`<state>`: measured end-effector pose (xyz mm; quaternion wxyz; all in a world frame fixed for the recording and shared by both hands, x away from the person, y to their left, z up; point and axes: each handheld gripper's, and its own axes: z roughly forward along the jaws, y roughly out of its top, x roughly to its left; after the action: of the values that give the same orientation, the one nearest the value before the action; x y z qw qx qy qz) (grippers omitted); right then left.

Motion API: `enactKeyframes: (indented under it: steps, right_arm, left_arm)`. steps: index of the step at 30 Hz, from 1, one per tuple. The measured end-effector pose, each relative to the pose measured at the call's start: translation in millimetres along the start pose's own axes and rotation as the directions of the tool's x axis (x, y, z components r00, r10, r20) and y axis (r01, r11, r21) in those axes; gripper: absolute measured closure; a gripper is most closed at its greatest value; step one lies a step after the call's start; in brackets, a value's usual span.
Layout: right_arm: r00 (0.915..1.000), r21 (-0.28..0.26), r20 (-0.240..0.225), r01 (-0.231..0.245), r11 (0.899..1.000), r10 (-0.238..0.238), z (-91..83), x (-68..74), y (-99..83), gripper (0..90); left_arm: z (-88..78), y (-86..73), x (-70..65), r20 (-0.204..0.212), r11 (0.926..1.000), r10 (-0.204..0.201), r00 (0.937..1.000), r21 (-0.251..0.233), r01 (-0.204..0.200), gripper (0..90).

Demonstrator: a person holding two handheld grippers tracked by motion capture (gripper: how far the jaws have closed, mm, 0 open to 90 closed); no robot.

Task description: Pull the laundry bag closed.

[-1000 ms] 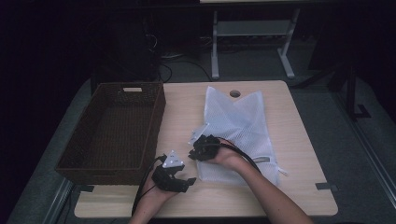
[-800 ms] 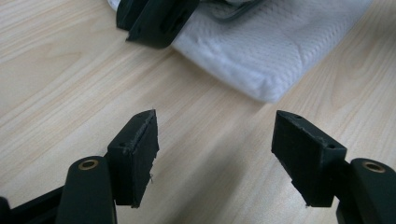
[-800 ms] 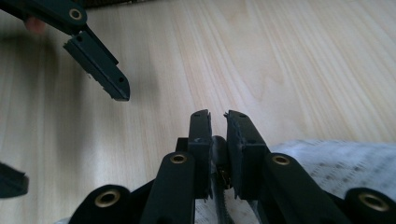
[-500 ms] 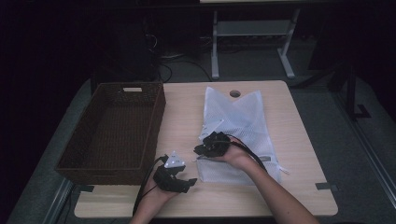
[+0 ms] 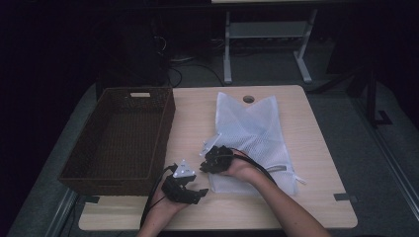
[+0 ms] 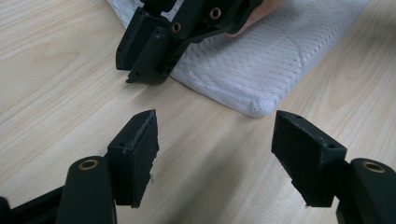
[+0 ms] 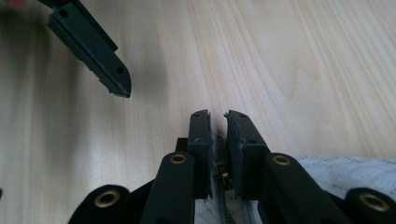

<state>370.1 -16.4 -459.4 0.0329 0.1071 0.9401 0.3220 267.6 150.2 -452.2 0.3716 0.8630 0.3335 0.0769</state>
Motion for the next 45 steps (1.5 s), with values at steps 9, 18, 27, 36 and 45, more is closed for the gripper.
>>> enactKeyframes:
  steps: [9, 18, 27, 36, 45]
  right_arm:
    - [0.9991, -0.076, 0.038, -0.017, 0.997, 0.020, -22.9, -3.0, 0.6, 79.8]
    - [0.9973, -0.082, 0.047, -0.053, 0.995, 0.057, -37.0, -7.2, -17.8, 79.7]
    - [0.9967, -0.071, 0.045, -0.064, 0.995, 0.068, -36.6, -6.4, -34.5, 77.6]
    - [0.9976, -0.092, 0.025, -0.061, 0.994, 0.064, -38.1, -9.4, -20.1, 67.2]
    - [0.9993, 0.020, -0.015, -0.034, 0.999, 0.035, -18.4, -13.8, -21.7, 65.7]
  left_arm:
    - [1.2, -0.1, -0.5, -0.001, 1.0000, 0.001, 1.0000, 0.003, -0.001, 31.5]
    - [2.9, 0.0, -1.3, 0.003, 0.9999, 0.003, 1.0000, 0.010, -0.003, 31.5]
    - [3.9, 1.6, -0.6, 0.007, 1.0000, -0.010, 0.9999, 0.000, 0.010, 31.5]
    - [3.1, 1.6, -0.1, 0.005, 1.0000, -0.006, 1.0000, 0.004, 0.006, 31.5]
    - [1.5, 0.9, 0.4, 0.006, 1.0000, -0.004, 1.0000, 0.003, 0.004, 31.5]
